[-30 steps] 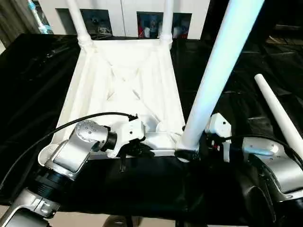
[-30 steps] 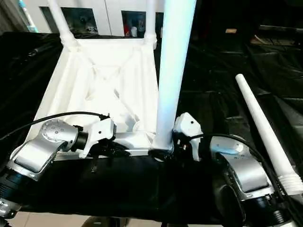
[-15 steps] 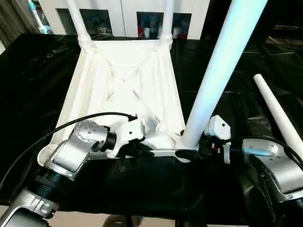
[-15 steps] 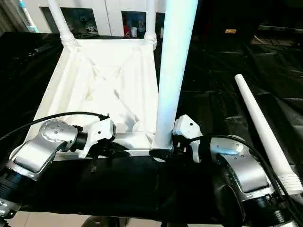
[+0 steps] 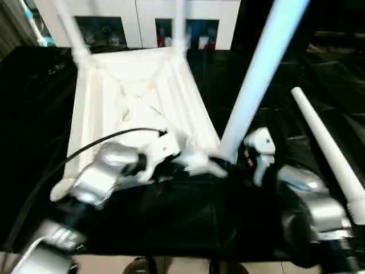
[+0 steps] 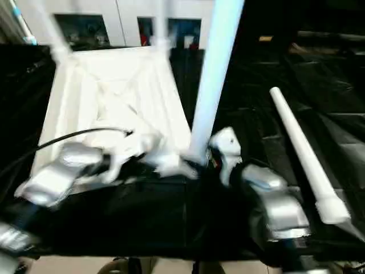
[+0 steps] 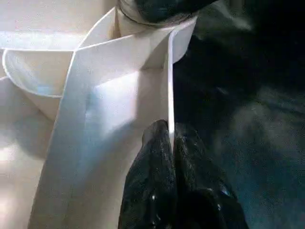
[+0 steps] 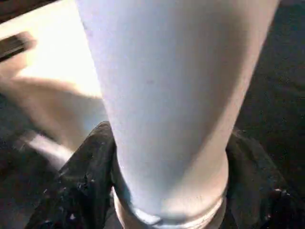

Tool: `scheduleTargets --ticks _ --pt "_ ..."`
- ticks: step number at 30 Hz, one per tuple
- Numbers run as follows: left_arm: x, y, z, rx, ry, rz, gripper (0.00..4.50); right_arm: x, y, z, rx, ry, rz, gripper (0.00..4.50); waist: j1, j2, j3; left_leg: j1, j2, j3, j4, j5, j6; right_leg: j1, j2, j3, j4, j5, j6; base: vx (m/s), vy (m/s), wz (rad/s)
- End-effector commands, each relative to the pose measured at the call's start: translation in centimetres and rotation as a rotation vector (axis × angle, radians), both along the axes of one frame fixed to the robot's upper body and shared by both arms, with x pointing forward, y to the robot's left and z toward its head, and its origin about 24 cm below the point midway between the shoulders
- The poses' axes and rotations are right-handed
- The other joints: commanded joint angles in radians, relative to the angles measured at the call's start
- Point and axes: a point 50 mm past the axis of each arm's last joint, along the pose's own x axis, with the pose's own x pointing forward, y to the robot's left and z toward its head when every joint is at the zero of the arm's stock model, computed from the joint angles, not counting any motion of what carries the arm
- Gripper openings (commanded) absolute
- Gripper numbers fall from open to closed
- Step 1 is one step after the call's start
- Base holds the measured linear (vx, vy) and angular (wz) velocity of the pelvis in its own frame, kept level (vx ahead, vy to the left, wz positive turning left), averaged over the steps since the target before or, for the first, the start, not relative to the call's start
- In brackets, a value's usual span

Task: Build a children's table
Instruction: Rotate leg to tighten

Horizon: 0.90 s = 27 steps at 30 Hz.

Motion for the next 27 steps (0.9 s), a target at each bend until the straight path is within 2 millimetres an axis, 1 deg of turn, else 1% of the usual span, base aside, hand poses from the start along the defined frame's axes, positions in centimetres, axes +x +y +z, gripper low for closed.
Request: scheduleTargets --ticks 1,2,3,4,5,6,7,8,9,10,11,12,13,14,16,17,18,19,20,22,23,24,25,26,27 --pt "0.4 -1.8 -1.1 -0.001 0.042 0.088 0.0 0.0 0.9 -3.0 -0.026 0.139 -0.15 2.7 -0.001 -0.011 -0.039 0.028 0.048 -0.037 -0.083 -0.392 -0.018 0.016 -0.06 0.04 -0.105 -0.545 -0.132 0.0 0.0 0.0" --pt "0.6 -2.3 -1.1 -0.004 0.044 0.111 0.0 0.2 1.4 -3.2 -0.023 0.151 -0.182 2.7 -0.002 -0.01 -0.035 0.034 0.045 -0.038 -0.084 -0.421 -0.028 0.006 -0.058 0.039 -0.112 -0.582 -0.121 0.0 0.0 0.0" --pt "0.7 -2.6 -1.1 -0.005 0.046 0.124 0.0 0.3 1.6 -3.4 -0.02 0.158 -0.198 2.7 -0.002 -0.011 -0.036 0.036 0.045 -0.04 -0.085 -0.432 -0.031 0.008 -0.06 0.037 -0.114 -0.599 -0.114 0.0 0.0 0.0" --pt "1.2 -3.3 -1.2 -0.008 0.041 0.163 0.0 0.7 2.0 -3.8 -0.031 0.176 -0.269 2.7 -0.002 -0.012 -0.038 0.034 0.044 -0.042 -0.085 -0.432 -0.03 0.012 -0.061 0.036 -0.115 -0.602 -0.108 0.0 0.0 0.0" --pt "1.6 -3.8 -1.3 -0.007 0.034 0.197 0.0 0.9 2.5 -4.0 -0.026 0.193 -0.305 2.7 -0.001 -0.009 -0.039 0.037 0.045 -0.042 -0.09 -0.422 -0.028 0.01 -0.058 0.035 -0.119 -0.57 -0.101 -0.05 0.021 -0.02" --pt "1.9 -4.3 -1.4 -0.003 0.027 0.224 0.0 1.2 2.9 -4.1 -0.027 0.2 -0.326 2.7 -0.002 -0.009 -0.039 0.04 0.044 -0.041 -0.091 -0.428 -0.029 0.007 -0.055 0.034 -0.121 -0.561 -0.101 0.0 0.0 0.0" --pt "2.1 -4.5 -1.5 0.004 0.023 0.236 0.0 1.4 3.1 -4.1 -0.036 0.197 -0.344 2.7 -0.001 -0.008 -0.035 0.045 0.043 -0.041 -0.092 -0.46 -0.035 0.002 -0.053 0.034 -0.124 -0.559 -0.096 0.0 0.0 0.0" --pt "2.1 -4.5 -1.5 0.009 0.02 0.237 0.0 1.4 3.2 -4.1 -0.033 0.199 -0.342 2.7 -0.002 -0.008 -0.035 0.049 0.043 -0.041 -0.092 -0.478 -0.036 -0.001 -0.052 0.034 -0.127 -0.564 -0.094 0.0 0.0 0.0" --pt "2.1 -4.5 -1.5 0.014 0.016 0.238 0.0 1.5 3.3 -4.1 -0.03 0.2 -0.338 2.7 -0.002 -0.007 -0.032 0.051 0.042 -0.043 -0.094 -0.512 -0.036 -0.001 -0.053 0.031 -0.132 -0.578 -0.085 0.0 0.0 0.0" --pt "2.2 -4.6 -1.5 0.021 0.009 0.236 0.0 1.5 3.5 -4.1 -0.025 0.203 -0.331 2.7 -0.004 -0.005 -0.03 0.047 0.043 -0.048 -0.099 -0.531 -0.035 0.005 -0.054 0.027 -0.132 -0.581 -0.076 0.0 0.0 0.0" --pt "2.2 -4.6 -1.5 0.024 0.002 0.232 0.0 1.5 3.6 -4.0 -0.02 0.204 -0.323 2.7 -0.005 -0.006 -0.033 0.043 0.044 -0.051 -0.104 -0.534 -0.037 0.011 -0.054 0.026 -0.131 -0.561 -0.071 0.0 0.0 0.0" --pt "2.2 -4.6 -1.5 0.022 0.0 0.222 0.0 1.5 3.8 -3.8 0.005 0.197 -0.311 2.7 -0.004 -0.006 -0.033 0.044 0.045 -0.051 -0.106 -0.536 -0.036 0.01 -0.053 0.027 -0.131 -0.554 -0.07 0.0 0.0 0.0" --pt "2.1 -4.4 -1.5 0.023 -0.001 0.208 0.0 1.5 3.9 -3.4 0.038 0.177 -0.296 3.25 -0.004 -0.006 -0.033 0.045 0.045 -0.051 -0.106 -0.537 -0.035 0.007 -0.055 0.03 -0.132 -0.544 -0.073 0.0 0.0 0.0" --pt "2.1 -4.4 -1.5 0.023 -0.001 0.208 0.0 1.5 3.9 -3.4 0.038 0.177 -0.296 3.25 -0.003 -0.008 -0.033 0.043 0.045 -0.05 -0.106 -0.533 -0.03 0.008 -0.056 0.032 -0.131 -0.539 -0.076 0.0 0.0 0.0" --pt "2.0 -4.2 -1.5 0.025 -0.007 0.192 0.0 1.5 3.9 -3.1 0.051 0.158 -0.283 3.45 -0.004 -0.008 -0.031 0.039 0.044 -0.051 -0.108 -0.533 -0.023 0.008 -0.059 0.032 -0.134 -0.559 -0.074 0.0 0.0 0.0" --pt "2.0 -4.2 -1.5 0.023 -0.009 0.185 0.0 1.6 3.9 -2.8 0.053 0.147 -0.281 3.56 -0.005 -0.01 -0.033 0.03 0.045 -0.054 -0.11 -0.517 -0.021 0.016 -0.063 0.031 -0.132 -0.566 -0.071 0.0 0.0 0.0" --pt "1.9 -4.0 -1.5 0.021 -0.009 0.168 0.0 1.5 3.9 -2.4 0.055 0.125 -0.254 3.56 -0.004 -0.009 -0.033 0.026 0.045 -0.056 -0.112 -0.501 -0.018 0.02 -0.064 0.031 -0.129 -0.56 -0.07 0.0 0.0 0.0" --pt "1.8 -3.8 -1.6 0.021 -0.004 0.157 0.0 1.6 3.8 -1.9 0.049 0.096 -0.232 3.68 -0.004 -0.01 -0.034 0.024 0.046 -0.055 -0.112 -0.487 -0.014 0.019 -0.064 0.032 -0.13 -0.56 -0.069 0.0 0.0 0.0" --pt "1.7 -3.7 -1.6 0.021 -0.002 0.153 0.0 1.6 3.7 -1.7 0.045 0.085 -0.223 3.8 -0.002 -0.01 -0.035 0.027 0.046 -0.051 -0.109 -0.475 -0.009 0.015 -0.064 0.034 -0.132 -0.556 -0.07 0.0 0.0 0.0" --pt "1.6 -3.3 -1.6 0.021 -0.002 0.14 0.0 1.5 3.2 -1.1 0.035 0.061 -0.195 4.03 0.001 -0.013 -0.035 0.028 0.045 -0.046 -0.106 -0.447 0.004 0.011 -0.065 0.038 -0.134 -0.549 -0.077 0.0 0.0 0.0" --pt "1.5 -3.1 -1.7 0.022 0.001 0.137 0.0 1.4 2.8 -0.8 0.026 0.048 -0.178 4.03 0.003 -0.014 -0.035 0.025 0.046 -0.045 -0.107 -0.423 0.013 0.015 -0.065 0.038 -0.132 -0.536 -0.082 0.0 0.0 0.0" --pt "1.4 -2.7 -1.6 0.02 0.002 0.125 0.0 1.3 2.3 -0.2 0.015 0.022 -0.147 4.15 0.005 -0.016 -0.036 0.023 0.046 -0.044 -0.107 -0.403 0.019 0.02 -0.063 0.038 -0.131 -0.518 -0.083 0.0 0.0 0.0" --pt "1.3 -2.5 -1.6 0.018 0.002 0.118 0.0 1.2 2.0 0.3 0.007 0.005 -0.125 4.15 0.009 -0.014 -0.039 0.023 0.05 -0.04 -0.106 -0.369 0.028 0.019 -0.063 0.041 -0.127 -0.468 -0.094 0.0 0.0 0.0" --pt "1.1 -2.0 -1.6 0.018 0.008 0.114 0.0 0.9 1.5 1.0 -0.007 -0.019 -0.071 4.15 0.009 -0.016 -0.04 0.018 0.05 -0.037 -0.104 -0.333 0.038 0.023 -0.06 0.041 -0.12 -0.406 -0.113 0.0 0.0 0.0" --pt "1.0 -1.9 -1.6 0.018 0.008 0.112 0.0 0.9 1.3 1.2 -0.012 -0.023 -0.057 4.15 0.009 -0.017 -0.04 0.015 0.049 -0.036 -0.104 -0.314 0.044 0.028 -0.059 0.04 -0.115 -0.379 -0.121 0.0 0.0 0.0"
